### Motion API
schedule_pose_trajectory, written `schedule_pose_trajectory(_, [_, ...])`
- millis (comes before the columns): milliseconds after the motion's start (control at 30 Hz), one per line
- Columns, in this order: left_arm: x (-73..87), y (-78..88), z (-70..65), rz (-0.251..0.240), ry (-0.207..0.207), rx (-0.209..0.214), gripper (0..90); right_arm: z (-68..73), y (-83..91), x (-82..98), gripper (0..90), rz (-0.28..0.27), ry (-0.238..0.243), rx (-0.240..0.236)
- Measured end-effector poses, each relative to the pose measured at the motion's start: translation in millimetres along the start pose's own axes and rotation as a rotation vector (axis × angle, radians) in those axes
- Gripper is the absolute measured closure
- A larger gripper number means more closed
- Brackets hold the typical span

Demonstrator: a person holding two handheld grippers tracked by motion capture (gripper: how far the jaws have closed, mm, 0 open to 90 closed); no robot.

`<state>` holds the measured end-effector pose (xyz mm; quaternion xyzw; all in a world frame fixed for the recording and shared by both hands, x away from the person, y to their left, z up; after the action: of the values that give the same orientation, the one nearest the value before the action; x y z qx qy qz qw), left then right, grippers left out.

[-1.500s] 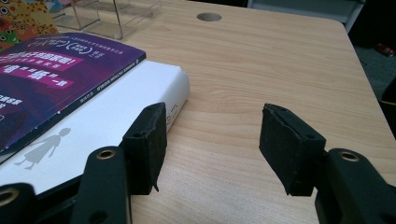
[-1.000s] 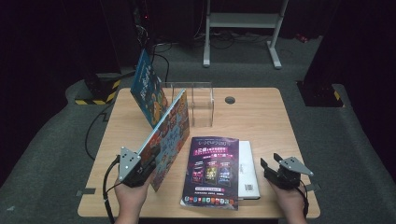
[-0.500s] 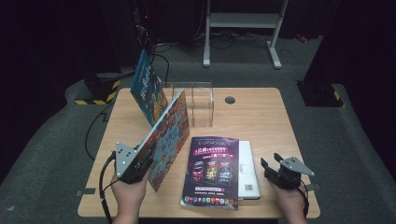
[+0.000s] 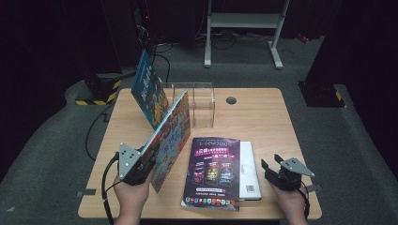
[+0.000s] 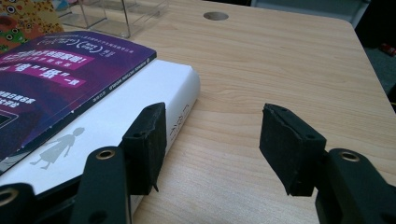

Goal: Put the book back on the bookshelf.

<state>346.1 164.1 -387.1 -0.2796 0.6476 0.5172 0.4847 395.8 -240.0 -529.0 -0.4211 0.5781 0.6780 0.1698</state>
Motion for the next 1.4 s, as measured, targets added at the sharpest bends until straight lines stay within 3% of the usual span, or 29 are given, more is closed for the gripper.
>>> schedule_pose_trajectory(133, [0.1, -0.2, -1.3, -0.007, -0.008, 0.000, 80.9, -0.6, -0.8, 0.7, 41.4, 0.003, -0.002, 0.000])
schedule_pose_trajectory(300, [-1.9, -3.0, 0.7, -0.008, 0.010, -0.003, 81.0, -1.2, -0.7, 1.0, 41.5, 0.003, -0.004, 0.000])
schedule_pose_trajectory(700, [-18.5, -10.4, -0.4, 0.009, -0.010, 0.005, 81.3, -1.8, -0.9, 1.6, 41.8, 0.002, -0.006, 0.004])
schedule_pose_trajectory(1033, [-27.9, -12.1, 8.5, 0.003, 0.041, 0.014, 81.4, -3.9, 0.2, 1.7, 42.1, -0.002, -0.013, 0.007])
schedule_pose_trajectory(1400, [-37.6, -3.9, 18.4, -0.016, 0.064, -0.002, 81.4, -5.7, 0.6, 2.0, 42.2, -0.001, -0.021, 0.009])
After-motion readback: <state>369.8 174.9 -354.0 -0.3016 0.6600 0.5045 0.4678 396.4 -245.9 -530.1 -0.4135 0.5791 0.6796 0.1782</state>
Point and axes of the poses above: each handheld gripper's, and its own axes: y roughly backward along the jaws, x roughly out of its underside, z roughly to its left, the point moved 7 cm from there along -y, roughly forward along the jaws, and after that the axes turned 13 degrees about z, right-handed, at the moved point
